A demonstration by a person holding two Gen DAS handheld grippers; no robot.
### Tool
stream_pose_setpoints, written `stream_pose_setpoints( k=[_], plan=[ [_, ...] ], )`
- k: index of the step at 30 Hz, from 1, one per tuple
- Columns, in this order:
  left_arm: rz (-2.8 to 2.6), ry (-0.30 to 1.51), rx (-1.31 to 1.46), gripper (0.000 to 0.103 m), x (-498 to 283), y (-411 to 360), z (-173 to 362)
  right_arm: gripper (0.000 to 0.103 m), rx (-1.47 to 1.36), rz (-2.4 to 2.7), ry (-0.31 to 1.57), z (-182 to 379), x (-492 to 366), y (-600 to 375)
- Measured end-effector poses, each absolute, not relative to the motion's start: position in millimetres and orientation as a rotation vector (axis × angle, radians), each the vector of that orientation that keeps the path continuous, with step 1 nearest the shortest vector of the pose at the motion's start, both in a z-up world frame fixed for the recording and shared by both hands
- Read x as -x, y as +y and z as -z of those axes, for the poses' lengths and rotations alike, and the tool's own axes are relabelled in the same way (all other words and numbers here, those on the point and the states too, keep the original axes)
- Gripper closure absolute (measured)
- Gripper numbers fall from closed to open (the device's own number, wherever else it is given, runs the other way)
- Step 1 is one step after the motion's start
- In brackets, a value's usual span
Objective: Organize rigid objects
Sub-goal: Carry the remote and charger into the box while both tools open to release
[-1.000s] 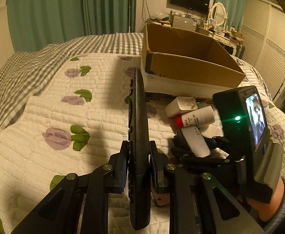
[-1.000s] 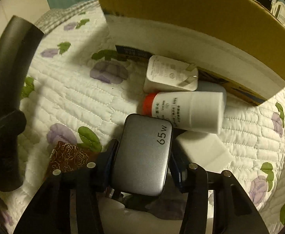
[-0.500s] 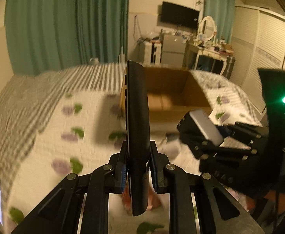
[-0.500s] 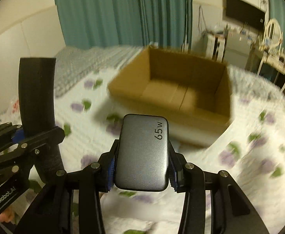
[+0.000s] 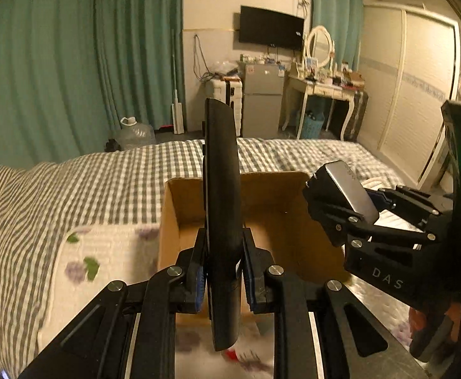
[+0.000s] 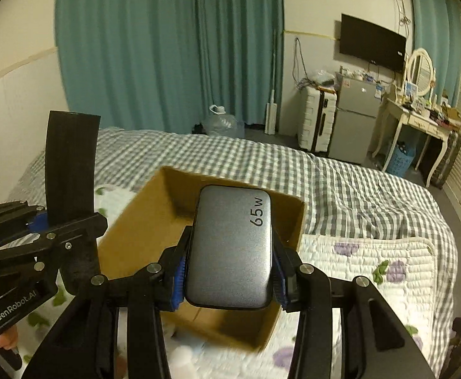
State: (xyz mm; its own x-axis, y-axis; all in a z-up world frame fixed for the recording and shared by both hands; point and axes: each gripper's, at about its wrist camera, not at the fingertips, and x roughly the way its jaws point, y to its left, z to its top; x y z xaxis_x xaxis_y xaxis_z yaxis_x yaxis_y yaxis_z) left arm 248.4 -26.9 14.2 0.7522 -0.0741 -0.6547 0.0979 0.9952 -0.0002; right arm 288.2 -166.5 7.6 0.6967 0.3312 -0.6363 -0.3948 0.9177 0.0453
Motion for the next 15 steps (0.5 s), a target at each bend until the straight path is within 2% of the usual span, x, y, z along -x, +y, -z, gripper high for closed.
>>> stream_pose_setpoints(
  k=[10,12,13,14,15],
  plan=[
    [0.100,0.867,-0.076,0.083,-310,-26,68,0.060,0.119,-0.397,0.798,65,-337,-157],
    [0.107,0.868,-0.068,0.081,-309,-25,71,0.053,0.115,-0.397,0.746,55,-334,-160],
    [0.112,0.859,-0.068,0.080,-307,-25,69,0.038,0.120,-0.385,0.721,50,-329,-161],
    [0.107,0.849,-0.069,0.077,-305,-25,66,0.032,0.120,-0.374,0.698,45,-325,-163],
    [0.097,0.840,-0.072,0.065,-303,-24,63,0.032,0.118,-0.364,0.677,40,-320,-166]
  ],
)
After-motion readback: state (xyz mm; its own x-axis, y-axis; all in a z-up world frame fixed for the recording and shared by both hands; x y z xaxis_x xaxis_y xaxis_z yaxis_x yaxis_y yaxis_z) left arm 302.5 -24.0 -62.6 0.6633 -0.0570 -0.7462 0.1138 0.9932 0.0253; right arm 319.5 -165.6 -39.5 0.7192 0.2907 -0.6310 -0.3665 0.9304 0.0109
